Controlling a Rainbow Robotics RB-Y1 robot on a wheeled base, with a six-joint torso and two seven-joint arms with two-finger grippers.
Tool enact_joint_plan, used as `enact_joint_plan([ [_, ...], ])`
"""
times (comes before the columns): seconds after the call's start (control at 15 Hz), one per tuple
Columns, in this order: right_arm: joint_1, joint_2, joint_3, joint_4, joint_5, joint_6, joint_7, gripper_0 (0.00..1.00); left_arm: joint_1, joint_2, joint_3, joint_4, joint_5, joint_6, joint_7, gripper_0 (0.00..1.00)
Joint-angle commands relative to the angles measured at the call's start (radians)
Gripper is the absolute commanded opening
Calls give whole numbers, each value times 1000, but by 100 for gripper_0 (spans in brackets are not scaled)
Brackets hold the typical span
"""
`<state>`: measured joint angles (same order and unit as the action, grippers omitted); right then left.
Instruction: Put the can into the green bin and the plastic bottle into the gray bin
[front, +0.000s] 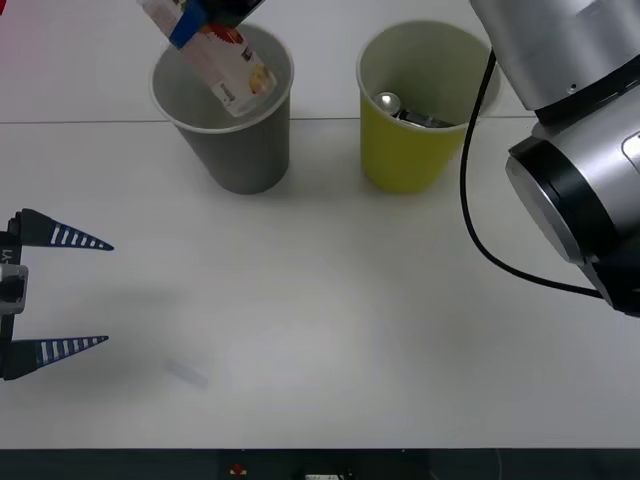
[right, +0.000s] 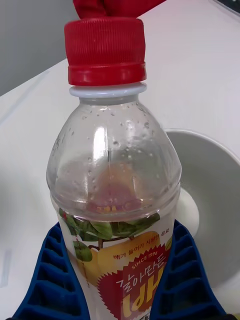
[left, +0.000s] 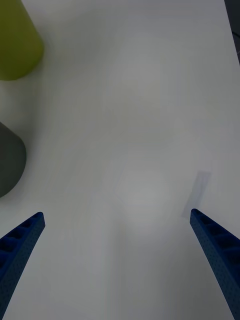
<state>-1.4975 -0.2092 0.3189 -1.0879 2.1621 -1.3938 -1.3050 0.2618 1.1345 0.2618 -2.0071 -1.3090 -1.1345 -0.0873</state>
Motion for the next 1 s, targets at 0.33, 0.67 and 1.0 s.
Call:
enact_joint_plan([
  [0.33, -1, 28, 100, 108, 16, 187, 29, 0, 0, 0, 0, 0, 0, 0, 0, 100],
  [0.67, -3, 28, 101, 109, 5, 187, 67, 73, 0, 0, 0, 0, 0, 0, 0, 100],
  [1.0, -7, 28, 100, 109, -12, 183, 70, 100, 0, 0, 0, 0, 0, 0, 0, 100],
])
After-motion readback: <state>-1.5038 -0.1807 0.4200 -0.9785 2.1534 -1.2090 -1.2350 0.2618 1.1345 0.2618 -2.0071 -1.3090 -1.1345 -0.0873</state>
